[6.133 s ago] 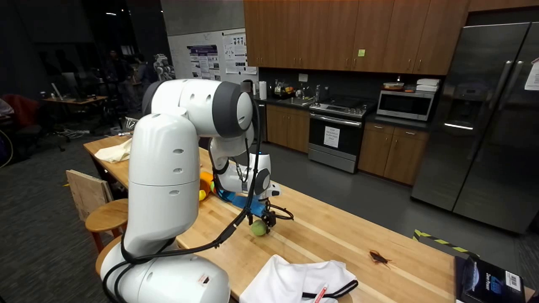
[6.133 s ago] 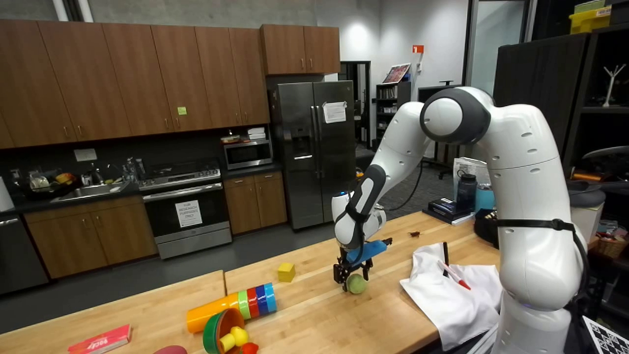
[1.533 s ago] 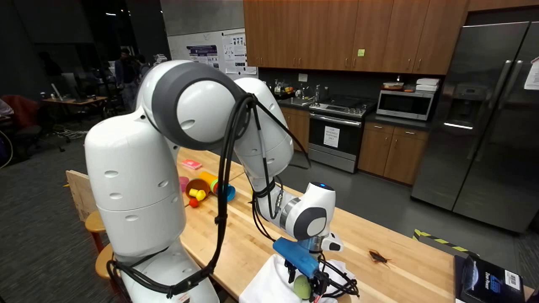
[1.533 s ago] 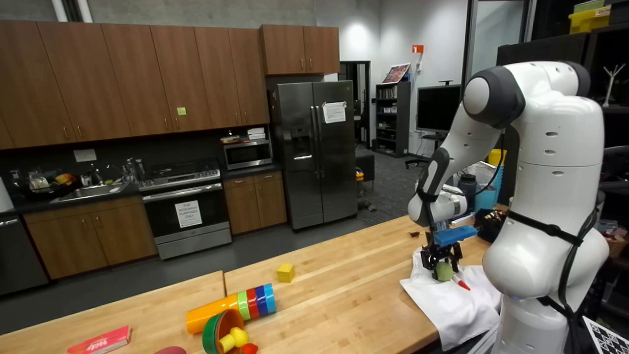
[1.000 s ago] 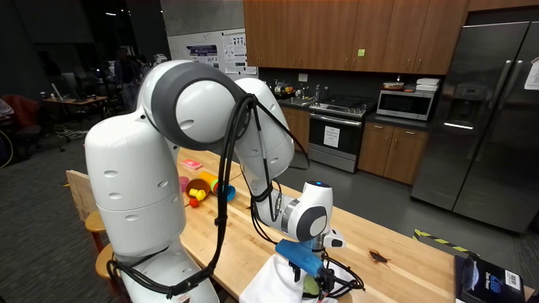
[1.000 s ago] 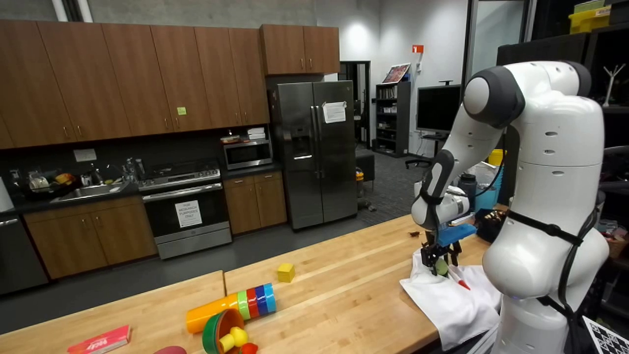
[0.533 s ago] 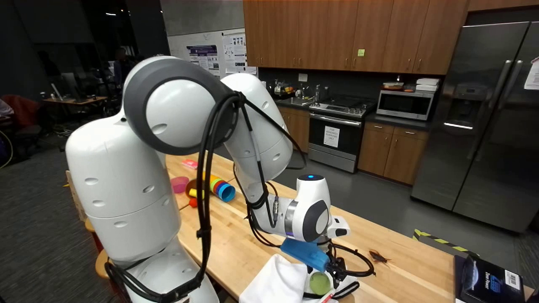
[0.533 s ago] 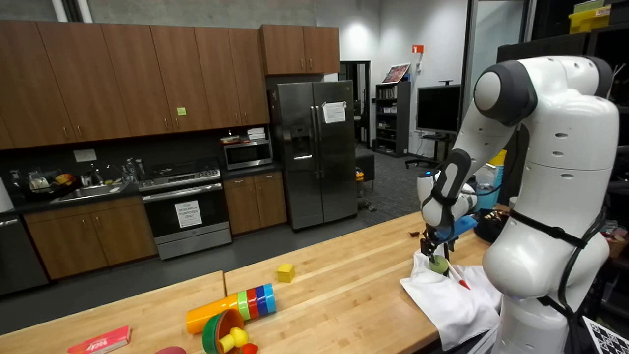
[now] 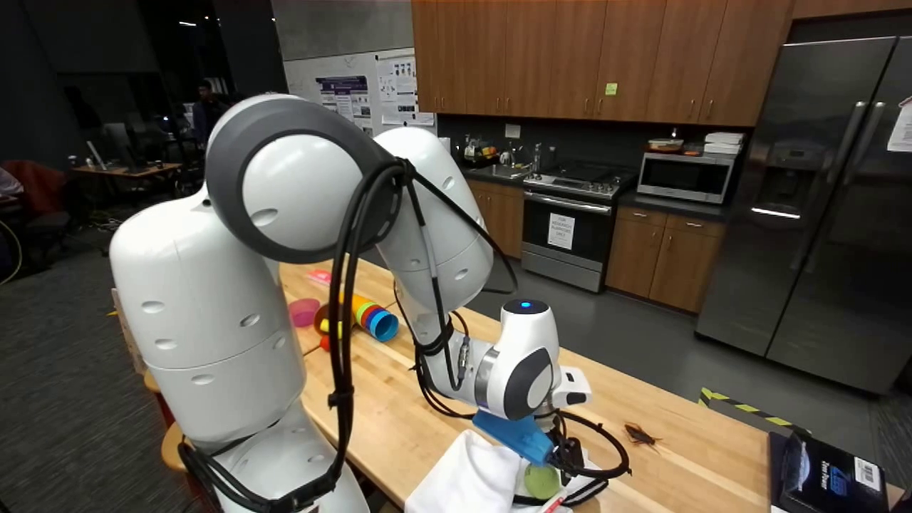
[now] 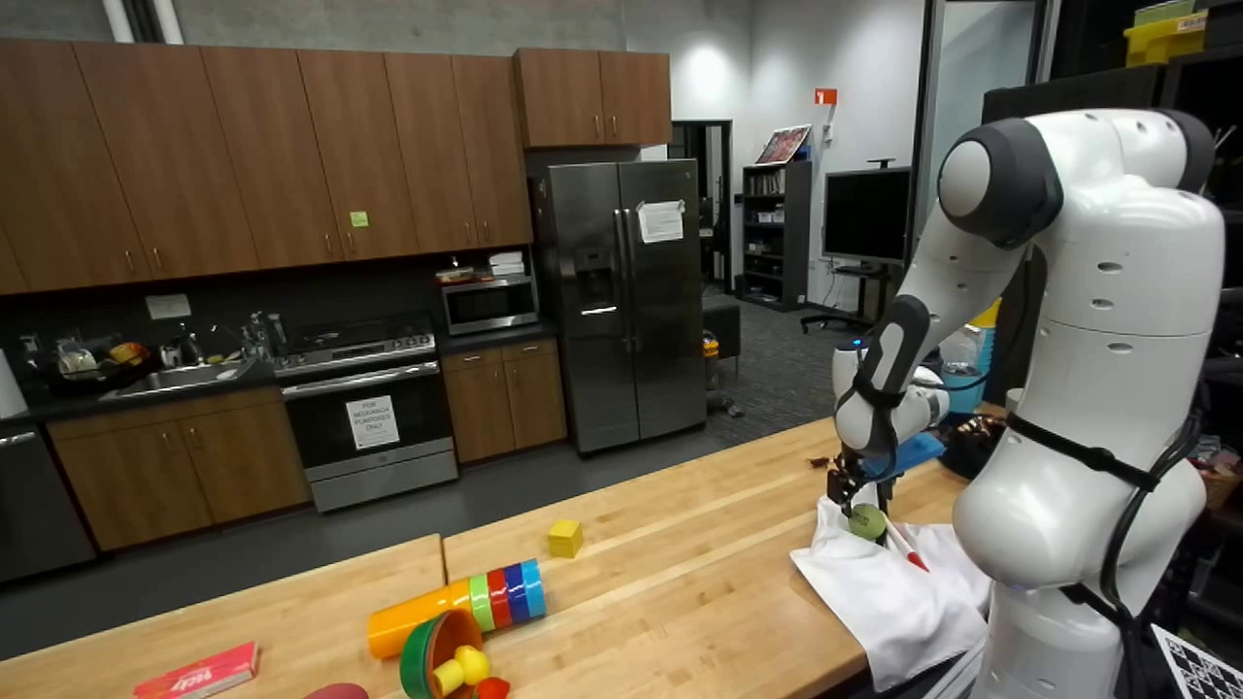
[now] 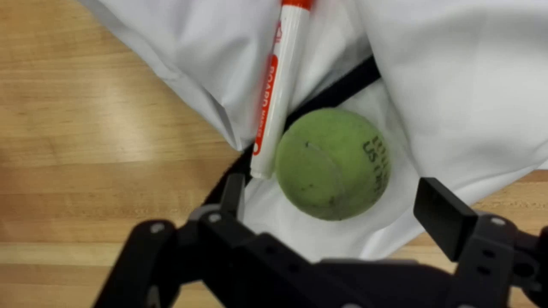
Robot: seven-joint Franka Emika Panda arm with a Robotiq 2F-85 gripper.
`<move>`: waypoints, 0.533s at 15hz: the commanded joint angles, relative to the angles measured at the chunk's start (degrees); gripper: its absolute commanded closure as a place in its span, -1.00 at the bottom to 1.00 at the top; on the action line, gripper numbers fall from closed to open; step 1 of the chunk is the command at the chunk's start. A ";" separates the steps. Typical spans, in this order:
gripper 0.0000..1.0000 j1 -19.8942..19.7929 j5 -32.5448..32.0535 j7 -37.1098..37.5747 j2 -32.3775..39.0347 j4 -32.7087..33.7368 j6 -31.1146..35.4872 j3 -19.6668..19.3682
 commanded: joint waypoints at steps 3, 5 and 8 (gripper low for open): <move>-1.00 -2.30 -0.45 -2.09 2.33 0.07 7.93 -1.29; -1.00 -1.84 2.15 -4.01 3.68 0.06 9.14 -1.13; -1.00 -0.98 9.63 -8.85 4.91 -0.03 6.74 -0.02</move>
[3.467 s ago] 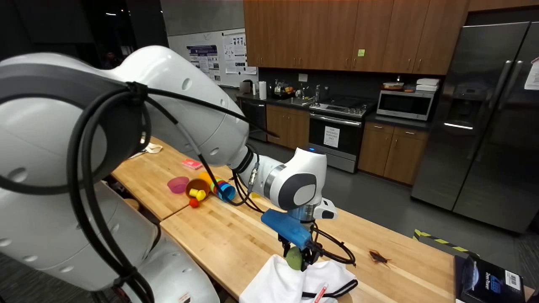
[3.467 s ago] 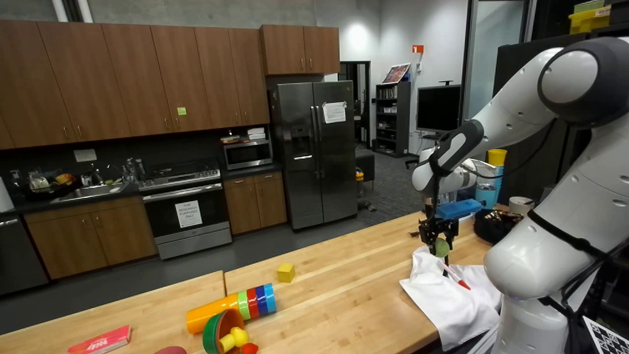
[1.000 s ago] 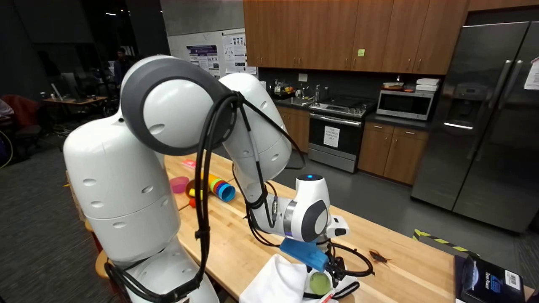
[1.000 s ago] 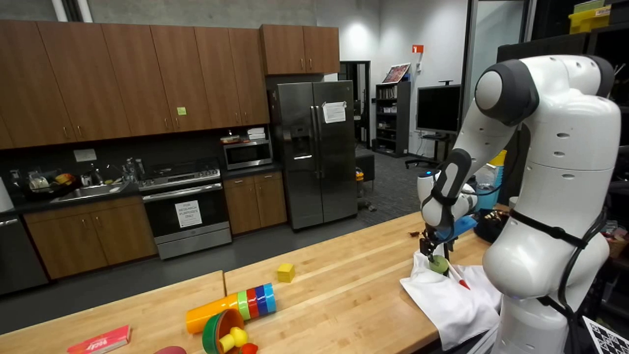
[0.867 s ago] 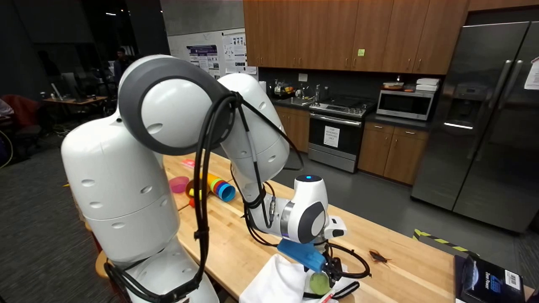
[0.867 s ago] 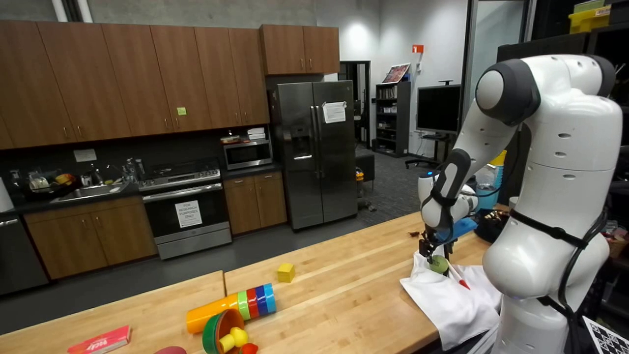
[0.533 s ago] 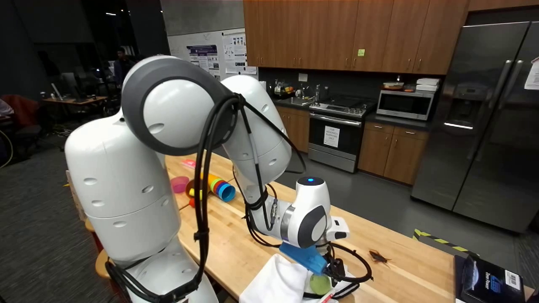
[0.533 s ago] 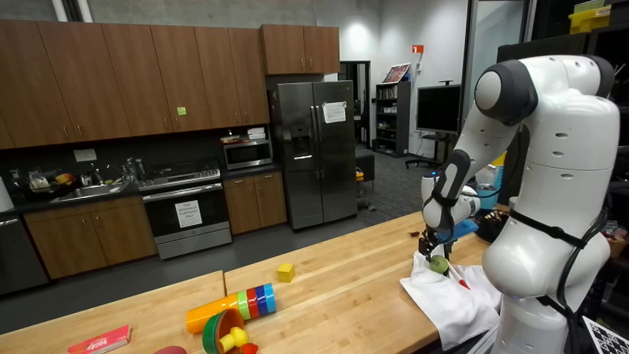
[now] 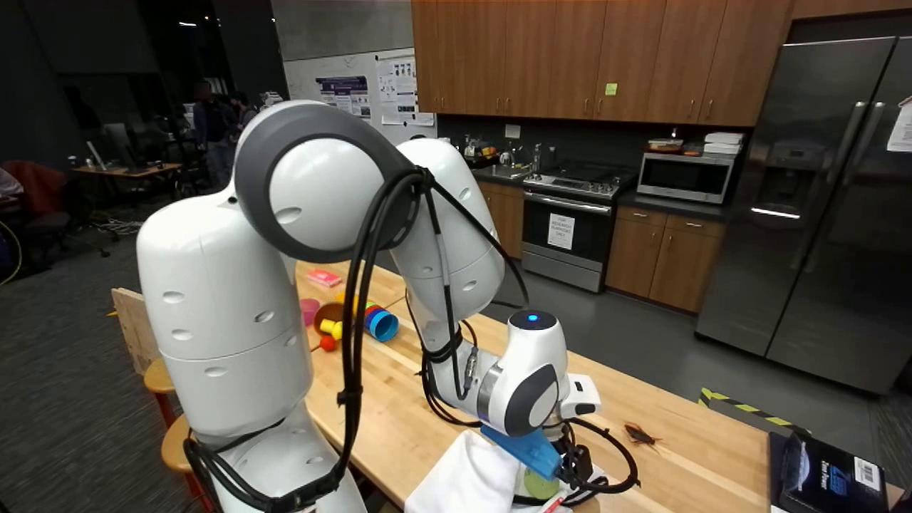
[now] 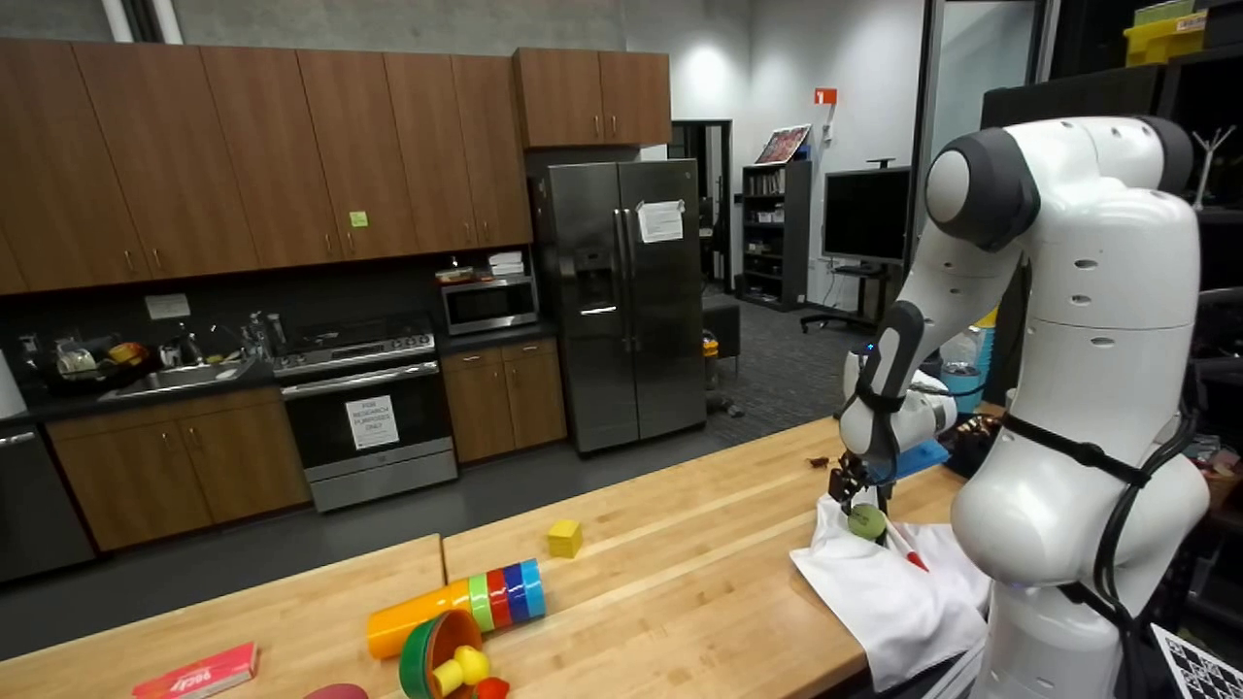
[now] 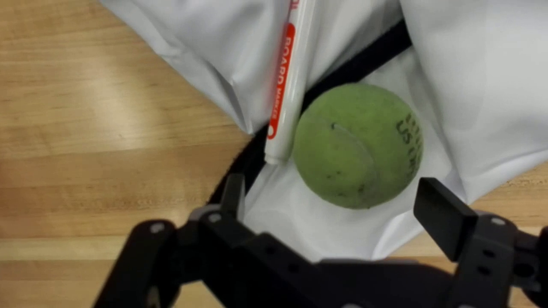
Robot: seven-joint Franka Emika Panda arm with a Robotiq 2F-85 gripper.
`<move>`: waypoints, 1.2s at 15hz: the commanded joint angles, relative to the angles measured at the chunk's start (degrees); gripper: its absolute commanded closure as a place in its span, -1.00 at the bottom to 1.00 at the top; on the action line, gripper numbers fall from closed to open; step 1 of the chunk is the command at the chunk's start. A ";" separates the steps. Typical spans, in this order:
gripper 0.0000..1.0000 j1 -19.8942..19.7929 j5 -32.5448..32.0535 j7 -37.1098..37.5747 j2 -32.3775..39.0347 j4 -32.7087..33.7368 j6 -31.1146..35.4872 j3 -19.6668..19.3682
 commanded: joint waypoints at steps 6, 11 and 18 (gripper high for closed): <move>-0.39 1.42 11.61 -9.03 4.36 1.03 0.55 1.53; 0.14 2.71 10.57 -8.37 5.06 2.06 0.39 1.07; 0.14 6.36 6.72 -6.11 2.16 2.54 -2.80 0.79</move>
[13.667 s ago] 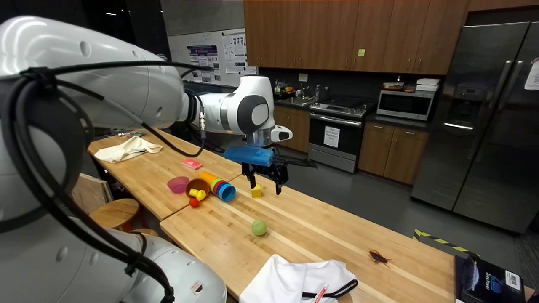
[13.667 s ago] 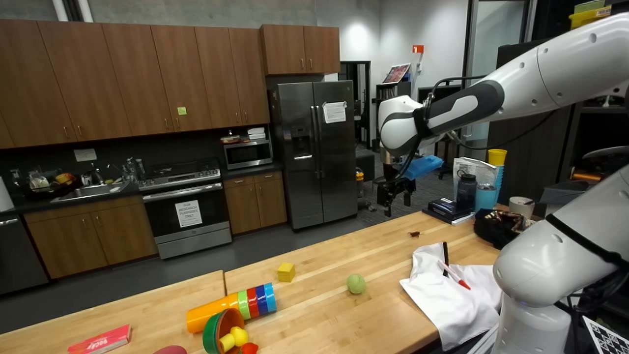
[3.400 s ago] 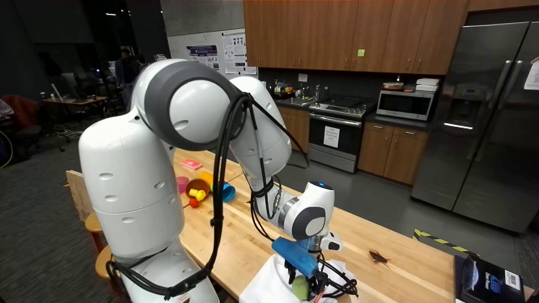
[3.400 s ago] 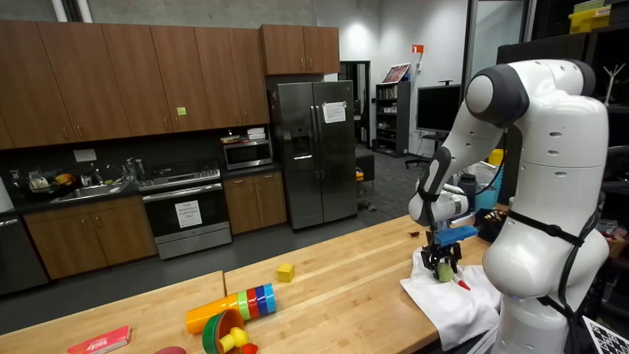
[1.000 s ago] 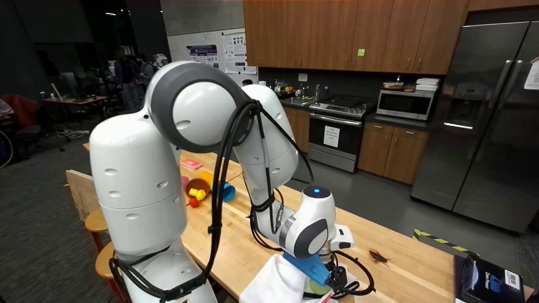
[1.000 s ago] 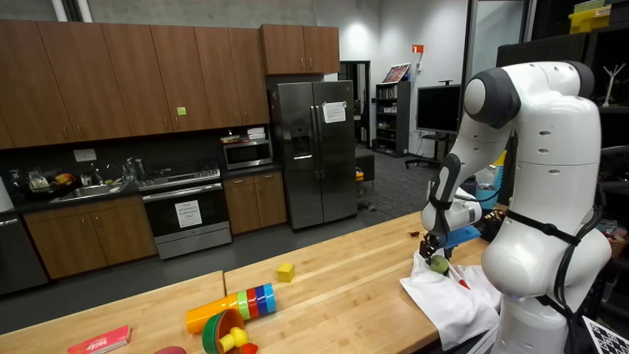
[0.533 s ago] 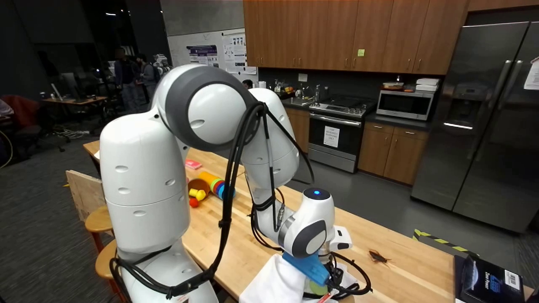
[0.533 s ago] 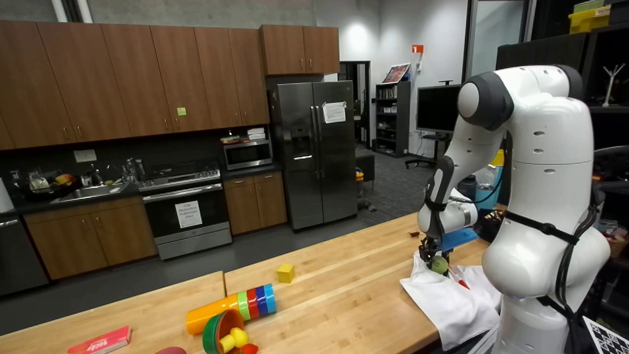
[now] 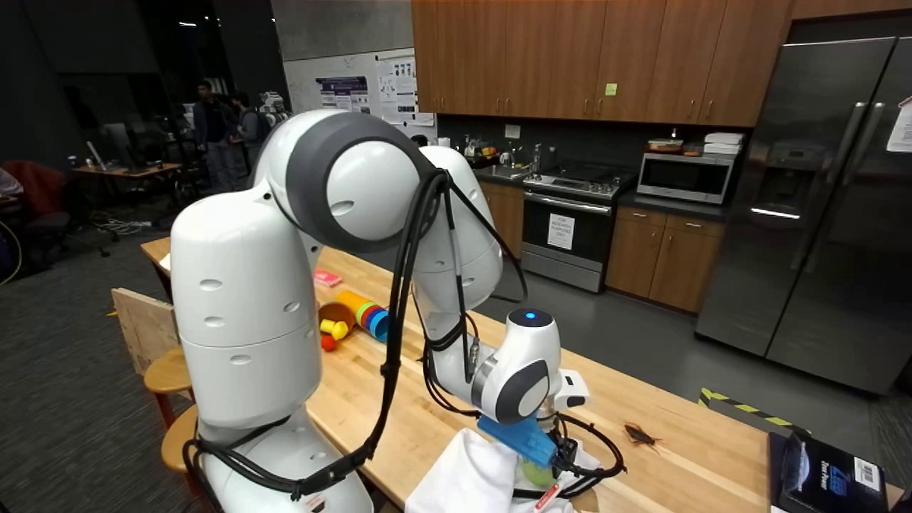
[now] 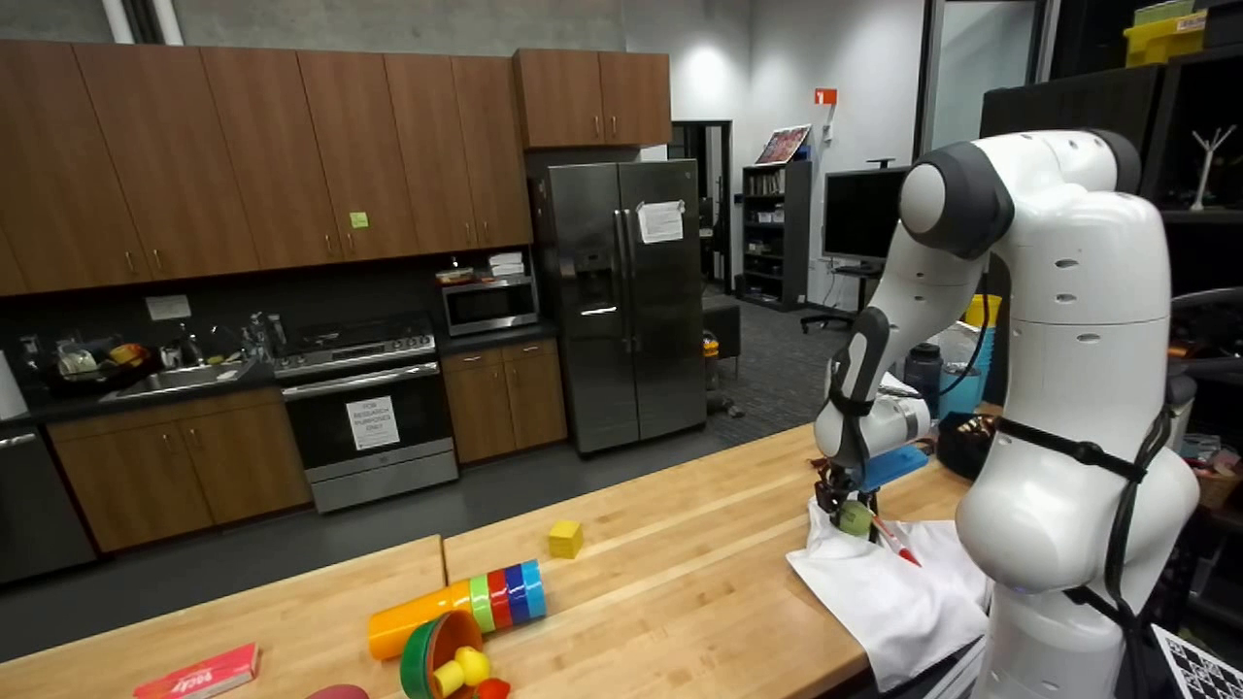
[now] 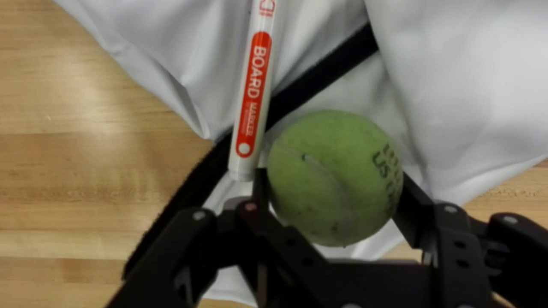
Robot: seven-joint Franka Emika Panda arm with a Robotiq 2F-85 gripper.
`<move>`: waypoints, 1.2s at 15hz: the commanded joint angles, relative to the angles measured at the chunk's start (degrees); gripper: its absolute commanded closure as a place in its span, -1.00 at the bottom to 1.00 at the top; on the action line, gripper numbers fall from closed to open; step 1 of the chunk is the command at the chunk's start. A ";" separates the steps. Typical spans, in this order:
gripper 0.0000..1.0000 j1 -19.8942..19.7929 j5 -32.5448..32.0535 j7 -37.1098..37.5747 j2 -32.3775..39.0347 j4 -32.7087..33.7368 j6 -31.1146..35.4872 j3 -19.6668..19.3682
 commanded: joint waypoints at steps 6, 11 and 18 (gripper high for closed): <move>0.14 3.49 -5.07 2.88 -6.15 -0.27 -7.69 1.27; 0.14 4.47 -2.19 1.23 -11.76 -2.17 -17.20 5.93; 0.14 9.50 2.87 -0.88 -11.75 -1.90 -22.10 12.84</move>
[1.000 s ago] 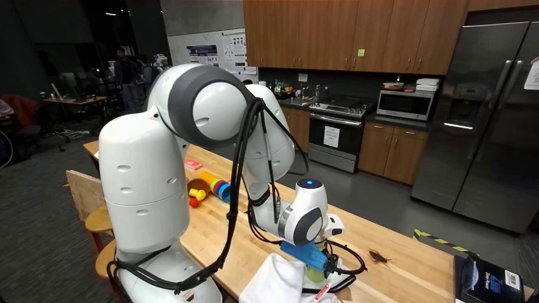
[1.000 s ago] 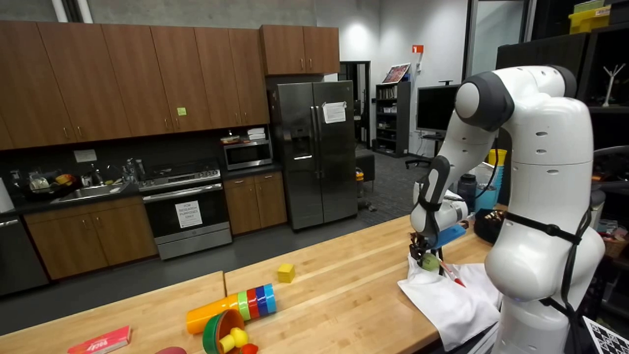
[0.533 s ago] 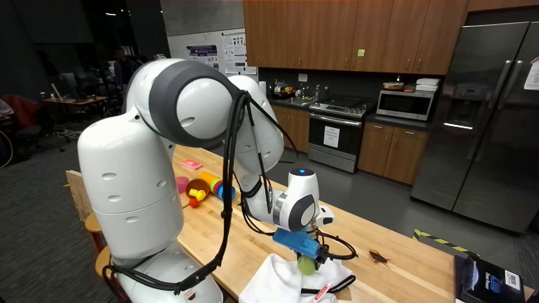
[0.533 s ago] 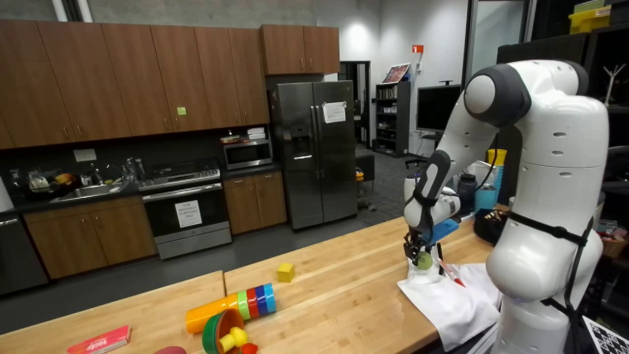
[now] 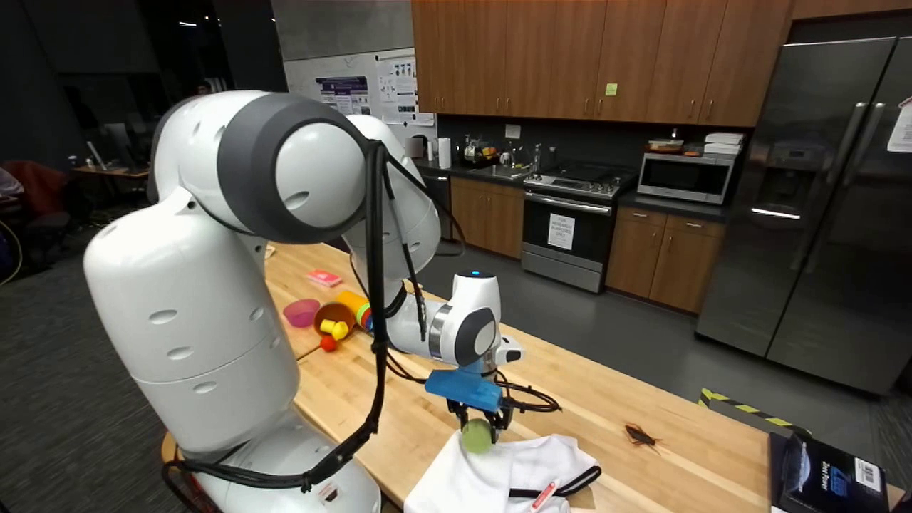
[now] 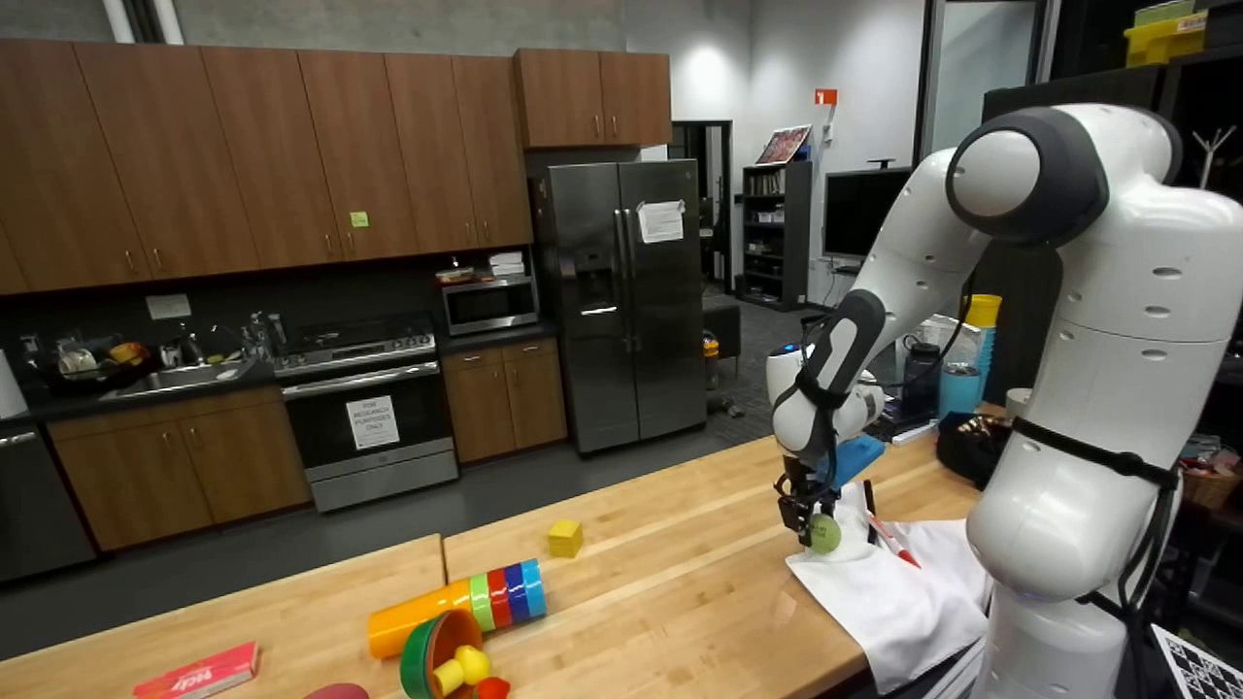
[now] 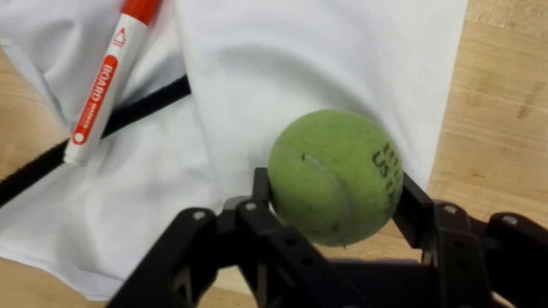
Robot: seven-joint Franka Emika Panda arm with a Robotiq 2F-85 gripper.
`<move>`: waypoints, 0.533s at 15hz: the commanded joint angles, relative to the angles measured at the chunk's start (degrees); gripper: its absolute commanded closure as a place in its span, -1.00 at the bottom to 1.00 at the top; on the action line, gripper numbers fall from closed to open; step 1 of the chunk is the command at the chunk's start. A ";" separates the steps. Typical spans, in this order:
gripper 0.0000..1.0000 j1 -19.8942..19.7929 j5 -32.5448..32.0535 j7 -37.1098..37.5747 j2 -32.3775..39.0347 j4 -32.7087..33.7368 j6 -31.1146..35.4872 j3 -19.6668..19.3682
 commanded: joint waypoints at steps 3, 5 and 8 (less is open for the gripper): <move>0.14 4.40 2.45 -2.35 0.11 1.42 -2.56 4.60; 0.14 6.15 3.36 -3.20 0.72 2.48 -3.73 6.26; 0.14 8.93 4.69 -3.34 2.10 4.82 -5.54 9.04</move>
